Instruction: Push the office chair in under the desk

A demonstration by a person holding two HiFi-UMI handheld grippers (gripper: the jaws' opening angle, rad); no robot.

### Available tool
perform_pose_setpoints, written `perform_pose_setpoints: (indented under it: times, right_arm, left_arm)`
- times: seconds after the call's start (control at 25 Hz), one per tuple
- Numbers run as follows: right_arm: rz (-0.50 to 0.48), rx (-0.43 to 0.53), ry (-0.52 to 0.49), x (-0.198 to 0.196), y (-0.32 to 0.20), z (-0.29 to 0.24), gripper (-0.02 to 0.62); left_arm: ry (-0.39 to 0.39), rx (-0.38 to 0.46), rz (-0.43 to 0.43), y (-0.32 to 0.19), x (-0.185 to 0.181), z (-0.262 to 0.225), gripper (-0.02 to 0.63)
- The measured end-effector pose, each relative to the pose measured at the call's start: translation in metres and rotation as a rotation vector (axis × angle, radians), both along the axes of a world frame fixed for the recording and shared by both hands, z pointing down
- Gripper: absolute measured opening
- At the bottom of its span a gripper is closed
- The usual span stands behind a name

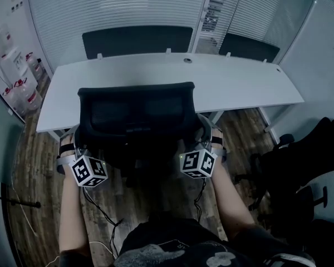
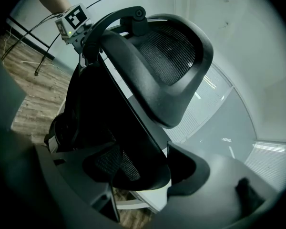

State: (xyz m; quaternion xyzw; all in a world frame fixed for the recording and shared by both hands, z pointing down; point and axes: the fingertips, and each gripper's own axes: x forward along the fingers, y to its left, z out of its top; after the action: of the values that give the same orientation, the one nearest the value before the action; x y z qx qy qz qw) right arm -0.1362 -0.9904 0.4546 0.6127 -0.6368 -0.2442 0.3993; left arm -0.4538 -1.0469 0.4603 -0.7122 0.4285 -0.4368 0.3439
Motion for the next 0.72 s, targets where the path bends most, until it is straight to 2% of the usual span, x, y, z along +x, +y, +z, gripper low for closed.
perform_pose_setpoints:
  times: [0.44, 0.72]
  right_arm:
    - [-0.006, 0.015, 0.002, -0.003, -0.011, 0.002, 0.291]
    - [-0.011, -0.016, 0.021, -0.001, -0.012, 0.003, 0.291]
  left_arm:
    - [0.015, -0.002, -0.011, -0.012, -0.002, 0.003, 0.261]
    - [0.051, 0.010, -0.078, -0.008, -0.004, 0.002, 0.269]
